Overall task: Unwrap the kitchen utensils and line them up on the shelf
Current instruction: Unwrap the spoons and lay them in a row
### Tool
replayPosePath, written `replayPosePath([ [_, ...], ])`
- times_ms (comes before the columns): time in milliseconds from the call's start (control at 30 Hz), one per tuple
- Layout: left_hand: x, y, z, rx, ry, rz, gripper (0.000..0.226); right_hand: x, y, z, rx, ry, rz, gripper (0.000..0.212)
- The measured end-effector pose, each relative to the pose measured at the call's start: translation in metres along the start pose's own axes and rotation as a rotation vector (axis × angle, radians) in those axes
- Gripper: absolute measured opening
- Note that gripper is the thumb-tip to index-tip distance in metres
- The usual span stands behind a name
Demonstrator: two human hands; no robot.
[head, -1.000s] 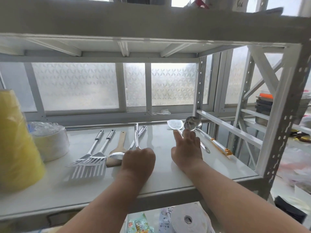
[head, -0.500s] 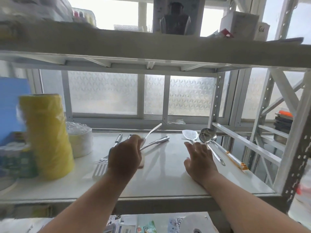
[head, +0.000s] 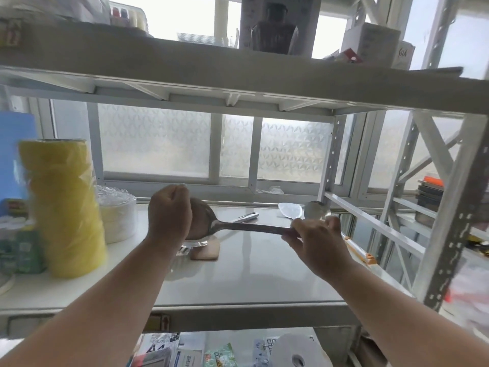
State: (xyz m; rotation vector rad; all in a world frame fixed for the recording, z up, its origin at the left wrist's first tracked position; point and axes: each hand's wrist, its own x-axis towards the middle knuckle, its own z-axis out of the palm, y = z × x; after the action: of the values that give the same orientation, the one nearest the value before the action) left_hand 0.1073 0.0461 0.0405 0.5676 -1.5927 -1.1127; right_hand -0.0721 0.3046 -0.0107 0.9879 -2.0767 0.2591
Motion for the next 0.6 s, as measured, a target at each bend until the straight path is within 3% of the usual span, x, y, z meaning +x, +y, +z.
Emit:
replayPosePath([
  [167,0.008,0.009,0.007,-0.061,-0.105,-0.174,0.035,-0.024,0.004,-0.007,0.148,-0.100,0.087,0.031],
  [333,-0.011,0.019,0.026,-0.365,-0.466,-0.419,0.028,-0.035,-0.007,-0.013,0.699,-0.302,0.360,0.020],
  [467,-0.044,0.013,0.057,-0.050,-0.837,-0.323,0.022,-0.033,-0.028,-0.005,0.872,-0.387,0.494,0.012],
  [600,-0.079,-0.010,0.090,0.036,-0.974,-0.221,0.018,-0.023,-0.045,0.004,0.843,-0.365,0.620,0.025],
])
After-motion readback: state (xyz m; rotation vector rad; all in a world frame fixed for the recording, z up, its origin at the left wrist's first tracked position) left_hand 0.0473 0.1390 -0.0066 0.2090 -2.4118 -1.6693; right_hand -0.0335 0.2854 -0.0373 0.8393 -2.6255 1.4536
